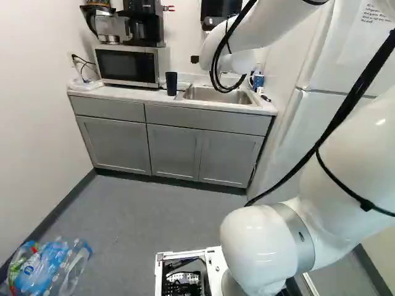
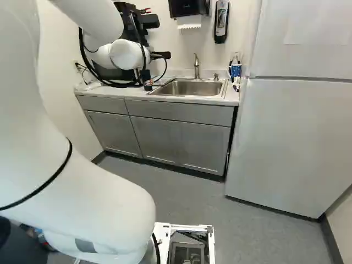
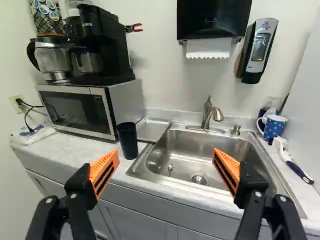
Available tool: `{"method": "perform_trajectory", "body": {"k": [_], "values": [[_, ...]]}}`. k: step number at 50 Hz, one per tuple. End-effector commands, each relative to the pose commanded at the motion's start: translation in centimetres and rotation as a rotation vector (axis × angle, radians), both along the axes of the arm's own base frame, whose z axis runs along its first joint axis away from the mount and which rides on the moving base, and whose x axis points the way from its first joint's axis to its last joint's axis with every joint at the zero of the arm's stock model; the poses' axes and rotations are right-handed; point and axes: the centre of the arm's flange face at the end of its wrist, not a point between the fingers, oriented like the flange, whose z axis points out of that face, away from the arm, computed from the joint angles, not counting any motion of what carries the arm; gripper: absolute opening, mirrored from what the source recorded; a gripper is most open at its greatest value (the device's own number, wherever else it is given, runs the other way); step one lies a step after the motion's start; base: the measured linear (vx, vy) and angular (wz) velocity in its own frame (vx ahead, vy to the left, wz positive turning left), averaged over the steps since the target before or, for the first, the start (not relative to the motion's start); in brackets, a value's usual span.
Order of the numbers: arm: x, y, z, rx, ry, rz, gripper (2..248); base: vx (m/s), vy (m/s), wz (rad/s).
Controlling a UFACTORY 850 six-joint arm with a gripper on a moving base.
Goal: Rinse the cup and place it in the tray
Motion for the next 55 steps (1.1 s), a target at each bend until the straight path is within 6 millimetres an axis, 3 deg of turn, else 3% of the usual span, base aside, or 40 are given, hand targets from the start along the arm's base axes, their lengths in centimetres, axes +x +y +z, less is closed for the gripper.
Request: {"method": "perform_trajectory", "body": {"k": [55], "values": [[0.32, 0.0, 0.23, 0.0, -0.004, 0.0, 247, 0.026, -0.001, -0.003]]}}
